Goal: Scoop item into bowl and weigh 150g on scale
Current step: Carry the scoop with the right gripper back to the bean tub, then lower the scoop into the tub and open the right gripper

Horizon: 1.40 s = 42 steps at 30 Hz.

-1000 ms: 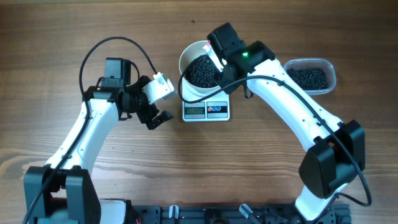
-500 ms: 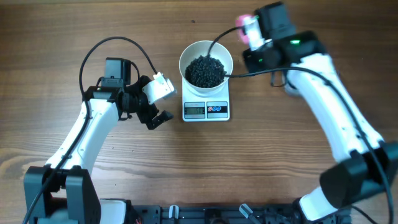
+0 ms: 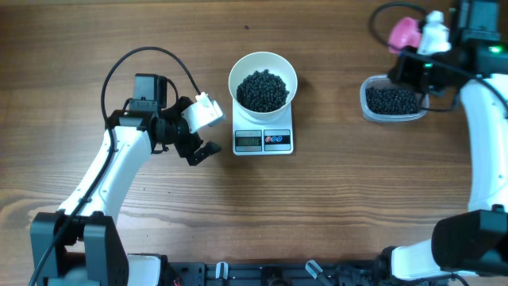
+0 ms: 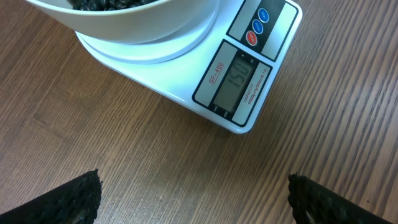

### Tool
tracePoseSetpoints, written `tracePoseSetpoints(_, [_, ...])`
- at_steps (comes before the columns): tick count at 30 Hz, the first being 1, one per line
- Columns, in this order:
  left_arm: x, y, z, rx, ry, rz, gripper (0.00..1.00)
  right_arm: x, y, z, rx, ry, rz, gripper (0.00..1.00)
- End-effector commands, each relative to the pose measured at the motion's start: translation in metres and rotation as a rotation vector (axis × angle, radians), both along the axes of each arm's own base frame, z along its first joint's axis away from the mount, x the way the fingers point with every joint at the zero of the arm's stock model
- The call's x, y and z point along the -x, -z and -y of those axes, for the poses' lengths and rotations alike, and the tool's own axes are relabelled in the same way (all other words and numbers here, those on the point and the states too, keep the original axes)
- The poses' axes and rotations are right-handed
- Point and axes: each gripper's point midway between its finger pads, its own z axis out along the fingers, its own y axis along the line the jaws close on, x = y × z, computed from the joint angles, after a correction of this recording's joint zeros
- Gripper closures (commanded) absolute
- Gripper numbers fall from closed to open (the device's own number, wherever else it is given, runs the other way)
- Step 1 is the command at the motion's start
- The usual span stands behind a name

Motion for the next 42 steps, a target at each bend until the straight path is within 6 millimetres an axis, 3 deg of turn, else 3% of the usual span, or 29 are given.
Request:
tracePoseSetpoints(1, [0.002,0.004,0.001,0.011,0.010,-0.010,0.00,0.017,0.016,0.005,-0.177,0.130,-0.099,0.96])
tracePoseSetpoints(3, [0.002,0.004,0.001,0.011,0.010,-0.010,0.00,0.027,0.038,0.015,-0.199,0.196,-0.160,0.96])
tracePoseSetpoints(9, [0.002,0.003,0.001,0.011,0.010,-0.009,0.00,0.023,0.067,0.022,-0.224,0.280,-0.174,0.96])
tracePoseSetpoints(19, [0.002,0.003,0.001,0.011,0.010,-0.009,0.00,0.016,0.103,0.024,-0.283,0.404,-0.213,0.96])
tracePoseSetpoints(23, [0.002,0.003,0.001,0.011,0.010,-0.009,0.00,0.005,0.112,0.024,-0.306,0.440,-0.207,0.96])
tracePoseSetpoints(30, [0.002,0.004,0.001,0.011,0.010,-0.010,0.00,0.007,0.110,0.009,-0.367,0.430,-0.240,0.75])
tracePoseSetpoints(37, [0.002,0.004,0.001,0.011,0.010,-0.010,0.00,0.011,0.110,0.005,-0.391,0.441,-0.268,0.66])
tracePoseSetpoints(42, [0.002,0.004,0.001,0.011,0.010,-0.010,0.00,0.016,0.105,0.000,-0.415,0.430,-0.282,0.43])
